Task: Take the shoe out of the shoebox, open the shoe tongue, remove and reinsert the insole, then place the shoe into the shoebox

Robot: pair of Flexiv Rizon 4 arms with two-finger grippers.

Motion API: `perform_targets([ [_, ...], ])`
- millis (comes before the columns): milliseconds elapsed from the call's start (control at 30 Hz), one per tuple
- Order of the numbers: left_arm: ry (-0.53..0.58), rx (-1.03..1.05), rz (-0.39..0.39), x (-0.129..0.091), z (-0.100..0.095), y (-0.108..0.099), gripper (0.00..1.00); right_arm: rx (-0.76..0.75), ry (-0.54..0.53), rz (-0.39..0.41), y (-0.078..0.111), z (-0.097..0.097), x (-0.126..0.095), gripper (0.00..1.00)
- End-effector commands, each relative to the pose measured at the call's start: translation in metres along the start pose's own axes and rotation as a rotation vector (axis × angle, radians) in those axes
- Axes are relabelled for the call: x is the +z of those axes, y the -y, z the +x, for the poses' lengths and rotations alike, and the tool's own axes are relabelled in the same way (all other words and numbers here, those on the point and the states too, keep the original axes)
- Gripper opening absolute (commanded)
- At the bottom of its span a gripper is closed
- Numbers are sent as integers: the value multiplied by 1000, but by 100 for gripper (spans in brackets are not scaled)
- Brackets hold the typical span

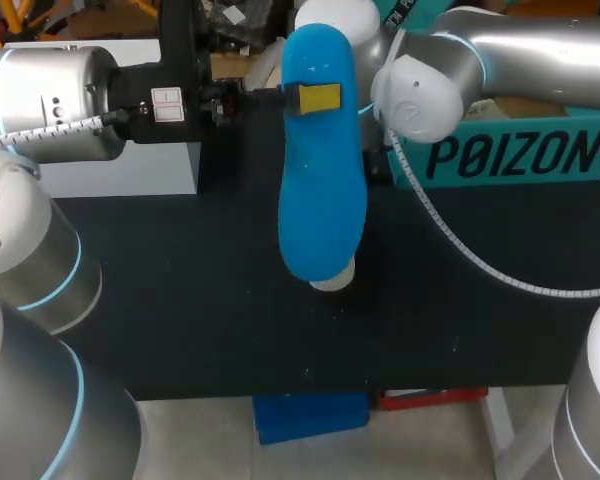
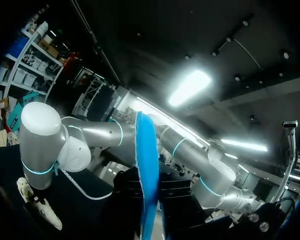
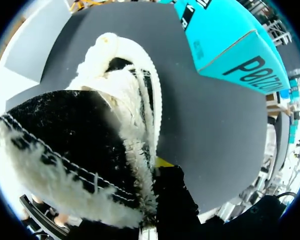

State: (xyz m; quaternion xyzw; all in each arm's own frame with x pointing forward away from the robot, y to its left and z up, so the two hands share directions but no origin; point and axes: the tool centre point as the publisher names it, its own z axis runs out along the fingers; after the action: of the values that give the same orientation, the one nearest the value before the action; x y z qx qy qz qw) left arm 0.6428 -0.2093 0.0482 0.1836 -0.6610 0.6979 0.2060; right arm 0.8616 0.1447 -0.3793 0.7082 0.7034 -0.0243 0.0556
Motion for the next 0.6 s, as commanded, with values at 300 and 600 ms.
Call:
perform_targets([
  [300,4,-1,-2,0,1,0,0,44,62,11,-2,8,30,0],
  [600,4,-1,-2,0,1,0,0,76,37,-4,7,0,31,100],
])
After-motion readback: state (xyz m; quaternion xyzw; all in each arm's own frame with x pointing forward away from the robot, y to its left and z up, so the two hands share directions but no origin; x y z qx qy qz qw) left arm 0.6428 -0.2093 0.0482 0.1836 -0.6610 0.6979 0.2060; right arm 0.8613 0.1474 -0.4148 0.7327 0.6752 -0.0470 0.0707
